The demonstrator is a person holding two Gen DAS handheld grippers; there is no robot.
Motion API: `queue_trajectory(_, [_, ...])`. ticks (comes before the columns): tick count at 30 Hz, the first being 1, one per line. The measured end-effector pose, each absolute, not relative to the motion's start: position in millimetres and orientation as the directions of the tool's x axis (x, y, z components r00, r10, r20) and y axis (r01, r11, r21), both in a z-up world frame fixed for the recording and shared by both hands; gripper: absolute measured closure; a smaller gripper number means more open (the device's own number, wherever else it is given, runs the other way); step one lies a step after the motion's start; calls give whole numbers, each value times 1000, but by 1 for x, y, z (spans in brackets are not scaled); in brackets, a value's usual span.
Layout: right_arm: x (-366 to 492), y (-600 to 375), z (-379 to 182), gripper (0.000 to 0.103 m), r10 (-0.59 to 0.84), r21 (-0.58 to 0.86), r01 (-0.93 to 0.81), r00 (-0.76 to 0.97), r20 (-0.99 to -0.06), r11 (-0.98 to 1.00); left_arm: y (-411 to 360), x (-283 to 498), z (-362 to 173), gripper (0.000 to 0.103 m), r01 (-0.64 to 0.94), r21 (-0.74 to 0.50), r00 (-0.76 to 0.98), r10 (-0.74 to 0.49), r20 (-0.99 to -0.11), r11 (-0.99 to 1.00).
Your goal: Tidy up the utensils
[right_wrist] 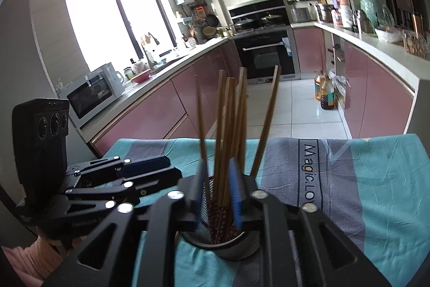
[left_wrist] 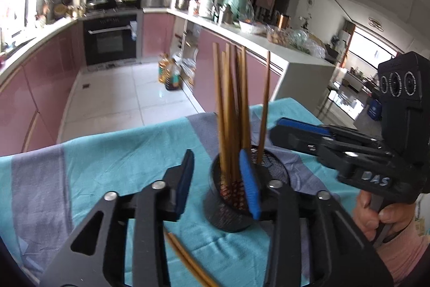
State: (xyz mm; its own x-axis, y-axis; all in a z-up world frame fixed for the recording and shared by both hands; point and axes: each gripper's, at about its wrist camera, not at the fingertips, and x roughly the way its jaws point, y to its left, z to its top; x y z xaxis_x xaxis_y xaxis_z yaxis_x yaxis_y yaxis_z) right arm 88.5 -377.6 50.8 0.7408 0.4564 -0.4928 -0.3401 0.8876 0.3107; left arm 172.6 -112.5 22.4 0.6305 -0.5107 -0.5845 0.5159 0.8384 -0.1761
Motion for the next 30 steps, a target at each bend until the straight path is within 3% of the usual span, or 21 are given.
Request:
queue_trajectory(3, [71,-375,55,64,469,280,-378,745,-474,883,-91,159,22,52,483,-176,674,-492,-552,858])
queue_trajectory(5, [62,-374,56,51,481,262,-403,741,-468,877,-76,149,21,39,453,-165,703,-465,-538,876])
queue_trajectory(7, [50,-370,56,49,496,243,-433,731,-468,868,-61,140,20,28,415,-153,730,-428,-533,897])
queue_trajectory(9, [40,-363,54,46,514,222,-468,714,-476,856,-47,132,13,26,381,-153,741,-400,-540,912])
queue_trajectory(11, [30,-355,50,41,524,204,-492,699,-487,846,-33,126,5,14,351,-148,744,-372,-555,925])
queue_trajectory(17, [19,-329,19,40,536,208,-522,621,-573,827,-8,104,-26,9,279,-97,744,-279,-607,955])
queue_trajectory(24, [23,-306,-23,40,501,235,-482,554,-665,844,1,92,-58,9,232,-126,700,-256,-666,964])
queue_trajectory(30, [24,-300,-39,49,481,253,-446,530,-698,859,-5,84,-81,9,220,-98,675,-224,-703,971])
